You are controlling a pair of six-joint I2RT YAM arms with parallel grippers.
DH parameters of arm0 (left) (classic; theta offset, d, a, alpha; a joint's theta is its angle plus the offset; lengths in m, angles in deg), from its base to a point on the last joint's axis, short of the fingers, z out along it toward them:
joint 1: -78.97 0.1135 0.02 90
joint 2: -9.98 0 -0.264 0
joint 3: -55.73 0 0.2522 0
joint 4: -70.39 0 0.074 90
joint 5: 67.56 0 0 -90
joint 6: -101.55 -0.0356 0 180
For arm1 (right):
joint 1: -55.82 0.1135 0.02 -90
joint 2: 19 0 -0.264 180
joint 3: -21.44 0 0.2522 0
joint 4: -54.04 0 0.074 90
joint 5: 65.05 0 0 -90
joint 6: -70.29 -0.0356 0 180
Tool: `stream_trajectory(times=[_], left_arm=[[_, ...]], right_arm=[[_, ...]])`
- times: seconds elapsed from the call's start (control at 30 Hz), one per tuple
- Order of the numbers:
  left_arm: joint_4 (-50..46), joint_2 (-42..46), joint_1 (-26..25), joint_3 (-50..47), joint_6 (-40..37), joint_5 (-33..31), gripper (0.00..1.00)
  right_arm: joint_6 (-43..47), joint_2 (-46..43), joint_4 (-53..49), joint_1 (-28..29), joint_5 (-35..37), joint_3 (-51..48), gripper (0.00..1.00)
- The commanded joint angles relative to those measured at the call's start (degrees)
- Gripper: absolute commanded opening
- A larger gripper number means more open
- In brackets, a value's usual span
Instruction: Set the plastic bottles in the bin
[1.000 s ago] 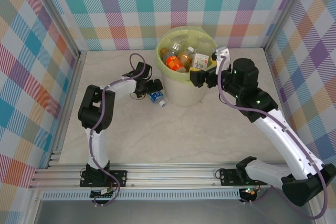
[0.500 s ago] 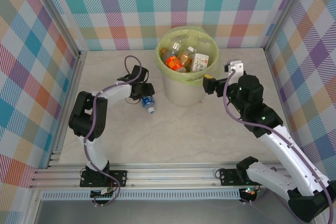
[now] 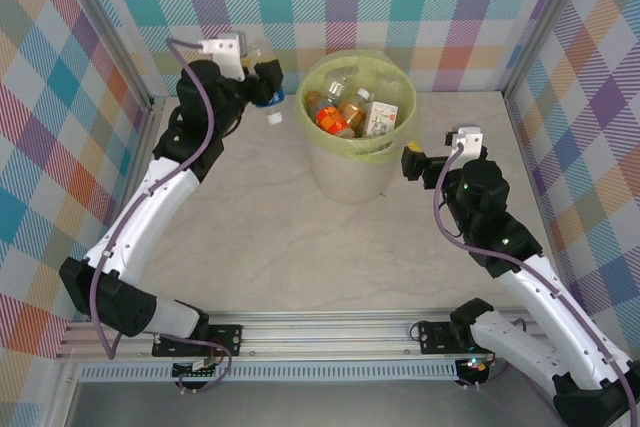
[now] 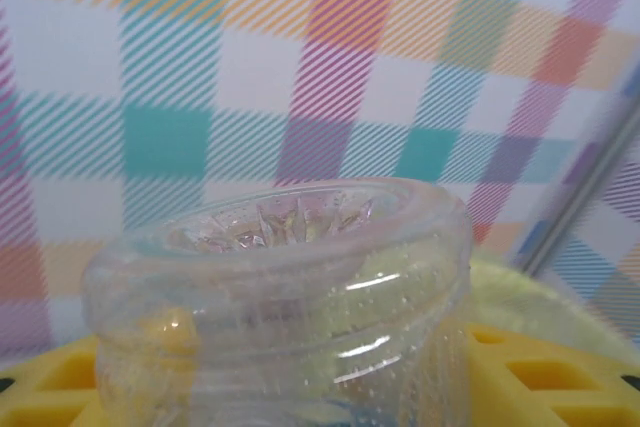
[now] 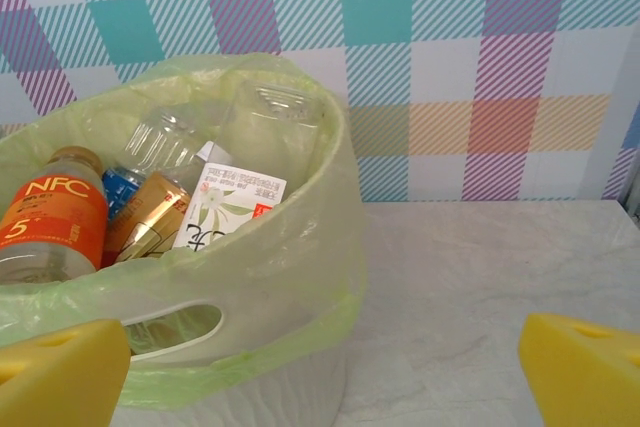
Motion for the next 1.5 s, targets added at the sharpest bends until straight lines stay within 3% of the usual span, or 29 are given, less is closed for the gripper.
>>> stream_trajectory(times=[0.0,0.1,0.2,0.4,0.57,0.77,1.1,1.3,1.47], left_arm=[[0.73,-5.7,-2.83,6.4,-13.5,8.85,0.46],[-2.05,-11.08,-4.49,13.53,-19.87,15.53,0.47],[-13.58,-18.01,-6.3,24.9,-26.31,21.15,0.47],[-35.36,-33.92,-11.12,50.01,-36.4,23.61,0.47],[-34.03,-34.59,-14.2,47.17,-44.0,23.3,0.53],[-33.72,-34.24,-17.71,42.7,-52.43,18.47,0.73],[-34.69,-34.97,-17.92,48.45,-45.47,17.82,0.99],[-36.6,-34.34,-17.93,54.2,-37.55,19.19,1.0],[-36.66,-32.32,-17.41,57.8,-28.57,13.04,1.0]], right_arm=[[-2.39,-1.93,2.3,-0.43,2.49,-1.01,1.0],[-2.77,-2.93,1.54,-0.59,3.33,-1.3,1.0],[-3.17,-4.12,0.54,-0.6,3.92,-1.64,1.0],[-5.42,-6.94,1.63,-0.78,5.22,-4.84,1.0],[-6.19,-8.42,0.06,-0.87,5.88,-5.59,1.0],[-5.75,-8.72,0.73,-1.0,6.32,-6.44,1.0],[-4.95,-7.45,0.74,-1.11,6.32,-6.49,1.0],[-4.95,-6.45,0.65,-1.13,6.27,-6.58,1.0],[-4.01,-6.3,1.16,-1.59,6.38,-7.45,1.0]])
